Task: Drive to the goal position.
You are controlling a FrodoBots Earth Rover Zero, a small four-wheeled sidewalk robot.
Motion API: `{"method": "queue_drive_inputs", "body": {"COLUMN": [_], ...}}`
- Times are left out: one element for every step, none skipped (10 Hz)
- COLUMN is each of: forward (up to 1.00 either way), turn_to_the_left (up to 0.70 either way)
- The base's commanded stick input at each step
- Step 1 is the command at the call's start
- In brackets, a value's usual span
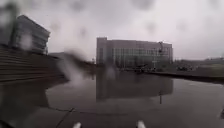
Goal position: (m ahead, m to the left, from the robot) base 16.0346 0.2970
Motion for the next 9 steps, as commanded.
{"method": "queue_drive_inputs", "body": {"forward": [0.58,0.6,0.6,0.69,0.7,0.7,0.7,0.7,0.7], "turn_to_the_left": [0.01,0.01,0.01,0.01,0.01,0.01,0.01,0.01,0.01]}}
